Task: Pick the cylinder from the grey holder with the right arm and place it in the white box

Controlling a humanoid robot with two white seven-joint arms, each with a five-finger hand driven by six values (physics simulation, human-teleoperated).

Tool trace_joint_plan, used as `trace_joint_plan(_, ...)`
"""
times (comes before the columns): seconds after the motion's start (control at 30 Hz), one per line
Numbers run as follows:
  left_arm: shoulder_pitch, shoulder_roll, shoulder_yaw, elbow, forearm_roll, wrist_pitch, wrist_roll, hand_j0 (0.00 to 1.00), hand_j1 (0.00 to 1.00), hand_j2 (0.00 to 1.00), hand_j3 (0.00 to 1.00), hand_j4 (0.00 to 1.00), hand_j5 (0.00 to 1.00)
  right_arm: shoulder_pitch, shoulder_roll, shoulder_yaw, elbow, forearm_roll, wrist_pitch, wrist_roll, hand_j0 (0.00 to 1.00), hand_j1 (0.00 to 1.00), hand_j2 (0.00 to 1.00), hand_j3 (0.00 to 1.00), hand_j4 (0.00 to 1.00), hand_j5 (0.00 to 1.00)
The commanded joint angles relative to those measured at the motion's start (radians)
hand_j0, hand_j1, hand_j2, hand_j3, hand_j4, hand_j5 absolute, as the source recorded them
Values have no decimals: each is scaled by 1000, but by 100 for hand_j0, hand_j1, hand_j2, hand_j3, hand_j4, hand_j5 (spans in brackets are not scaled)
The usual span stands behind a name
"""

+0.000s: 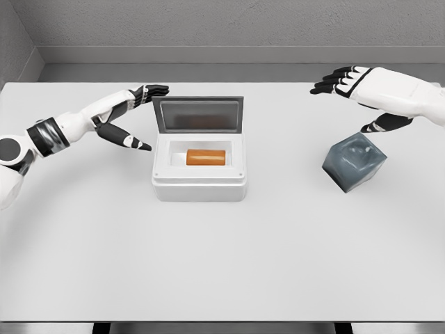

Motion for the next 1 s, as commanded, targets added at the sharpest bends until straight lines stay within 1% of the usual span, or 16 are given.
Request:
trace_joint_plan(0.0, 0, 5, 2, -1, 8, 0, -3, 100, 100, 100, 100, 100, 100, 0, -1, 0, 0, -6, 3, -1, 100, 100, 100, 100, 100, 100)
trace_joint_plan(0.1, 3, 6, 10, -5, 11, 0, -3, 100, 100, 100, 100, 100, 100, -2, -1, 0, 0, -6, 3, -1, 100, 100, 100, 100, 100, 100)
trace_joint_plan(0.13, 3, 6, 10, -3, 33, 0, -3, 100, 100, 100, 100, 100, 100, -2, -1, 0, 0, -6, 3, -1, 100, 100, 100, 100, 100, 100)
trace_joint_plan(0.2, 5, 11, 12, -3, 47, 0, -3, 100, 100, 100, 100, 100, 100, 0, -1, 0, 0, -6, 3, -1, 100, 100, 100, 100, 100, 100)
trace_joint_plan(0.43, 9, 12, 10, -5, 76, 0, -3, 100, 100, 100, 100, 100, 100, 5, -3, 2, 0, -4, 3, -1, 100, 100, 100, 100, 100, 100)
trace_joint_plan(0.57, 11, 12, 10, -21, 76, 0, -3, 100, 100, 100, 100, 100, 100, 6, -3, 2, 0, -6, 3, -1, 100, 100, 100, 100, 100, 100)
trace_joint_plan(0.63, 14, 14, 10, -49, 76, 0, -3, 100, 100, 100, 100, 100, 100, 5, -3, 2, 0, -6, 3, -1, 100, 100, 100, 100, 100, 100)
trace_joint_plan(0.8, 17, 15, 10, -60, 77, 0, -3, 100, 100, 100, 100, 100, 100, 3, -3, 2, 0, -6, 3, -1, 100, 100, 100, 100, 100, 100)
trace_joint_plan(0.9, 34, 37, 10, -115, 77, 0, -3, 100, 100, 100, 100, 100, 100, 2, -3, 2, 0, -6, 3, -1, 100, 100, 100, 100, 100, 100)
trace_joint_plan(0.97, 35, 40, 10, -121, 77, 0, -3, 100, 100, 100, 100, 100, 100, 0, -3, 10, 0, -6, 3, -1, 100, 100, 100, 100, 100, 100)
